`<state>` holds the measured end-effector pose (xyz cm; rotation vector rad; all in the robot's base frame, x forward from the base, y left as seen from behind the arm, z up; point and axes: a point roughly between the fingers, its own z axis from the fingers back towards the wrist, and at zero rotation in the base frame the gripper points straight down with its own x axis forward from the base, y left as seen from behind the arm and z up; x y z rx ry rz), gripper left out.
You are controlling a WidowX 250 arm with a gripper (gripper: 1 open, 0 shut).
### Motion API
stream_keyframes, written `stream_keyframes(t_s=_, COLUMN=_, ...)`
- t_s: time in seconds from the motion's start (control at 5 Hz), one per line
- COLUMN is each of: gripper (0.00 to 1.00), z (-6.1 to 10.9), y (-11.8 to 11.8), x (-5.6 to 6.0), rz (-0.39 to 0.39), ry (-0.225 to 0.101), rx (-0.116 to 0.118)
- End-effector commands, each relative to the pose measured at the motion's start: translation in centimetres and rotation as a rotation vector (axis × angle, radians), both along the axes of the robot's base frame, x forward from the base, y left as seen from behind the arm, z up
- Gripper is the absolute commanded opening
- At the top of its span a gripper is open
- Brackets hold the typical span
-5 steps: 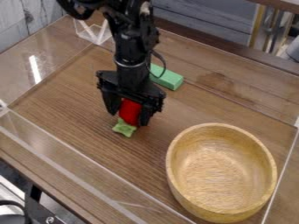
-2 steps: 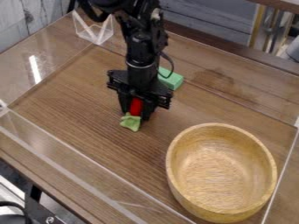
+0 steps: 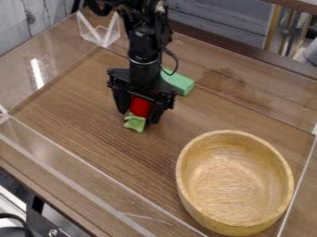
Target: Move the red fruit to the right
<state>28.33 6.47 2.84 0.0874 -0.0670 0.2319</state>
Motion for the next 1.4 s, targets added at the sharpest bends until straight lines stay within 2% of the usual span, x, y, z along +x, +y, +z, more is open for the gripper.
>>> stream_keyframes(t_s=0.0, gripper=0.0, z=2.9, y=0.5, x=0.6, rz=0.078, ry=-0.065, rx=0.019)
stream_keyframes(t_s=0.2, gripper=0.0, z=5.4, y=0.4, x=0.2, rz=0.15, ry=-0.099, rx=0.026)
stream_keyframes(t_s=0.4, gripper=0.0, z=8.7, y=-1.6, x=-0.3, rz=0.183, ry=-0.136, rx=0.015)
stream_keyframes(t_s=0.8, gripper=0.0, z=11.0, y=-7.5, x=-1.9, rz=0.196, ry=-0.136, rx=-0.016)
stream_keyframes(t_s=1.2, gripper=0.0, z=13.2, y=-14.3, x=-3.0, rz=0.035, ry=-0.125, rx=-0.068)
